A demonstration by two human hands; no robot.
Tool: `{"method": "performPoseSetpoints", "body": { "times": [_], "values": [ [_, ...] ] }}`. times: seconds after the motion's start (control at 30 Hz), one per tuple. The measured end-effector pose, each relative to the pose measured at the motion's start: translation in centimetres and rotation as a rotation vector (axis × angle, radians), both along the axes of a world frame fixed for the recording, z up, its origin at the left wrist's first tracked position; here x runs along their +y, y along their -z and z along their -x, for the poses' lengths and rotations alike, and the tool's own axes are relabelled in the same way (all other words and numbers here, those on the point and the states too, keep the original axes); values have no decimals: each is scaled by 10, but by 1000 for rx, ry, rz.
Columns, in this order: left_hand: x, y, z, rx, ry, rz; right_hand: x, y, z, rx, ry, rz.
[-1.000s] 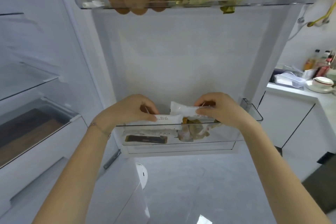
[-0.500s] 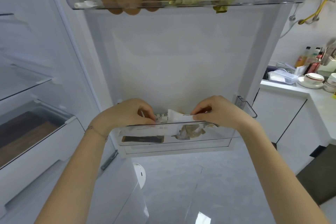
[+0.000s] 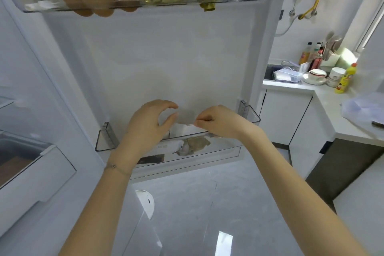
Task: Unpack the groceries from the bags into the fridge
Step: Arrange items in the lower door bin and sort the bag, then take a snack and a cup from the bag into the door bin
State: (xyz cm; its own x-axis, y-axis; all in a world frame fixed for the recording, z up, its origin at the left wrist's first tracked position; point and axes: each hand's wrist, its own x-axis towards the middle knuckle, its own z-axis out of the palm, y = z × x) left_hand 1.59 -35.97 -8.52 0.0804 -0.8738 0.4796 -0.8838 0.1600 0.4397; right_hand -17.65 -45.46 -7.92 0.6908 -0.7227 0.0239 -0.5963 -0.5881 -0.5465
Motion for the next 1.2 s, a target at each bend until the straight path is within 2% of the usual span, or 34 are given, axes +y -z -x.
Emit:
{"method": "performPoseSetpoints", "body": {
  "times": [0.1,0.23,0.43,0.7,0.93,1.2],
  "values": [
    [-5,4,13,-50,-3,21,6,-1,9,-62,64,113],
    [-15,5,34,-101,-26,-16,7,4,40,-164,187,413],
    [-38,2,95,-169,-38,59,-3,6,117,-170,270,526],
    [-95,1,253,-151,179,167,-36,17,274,39,473,518],
    [-153,26,398,-146,334,133,-55,32,422,159,656,453],
    [-229,52,533,-244,523,55,-79,60,555,238,911,350]
  ]
}}
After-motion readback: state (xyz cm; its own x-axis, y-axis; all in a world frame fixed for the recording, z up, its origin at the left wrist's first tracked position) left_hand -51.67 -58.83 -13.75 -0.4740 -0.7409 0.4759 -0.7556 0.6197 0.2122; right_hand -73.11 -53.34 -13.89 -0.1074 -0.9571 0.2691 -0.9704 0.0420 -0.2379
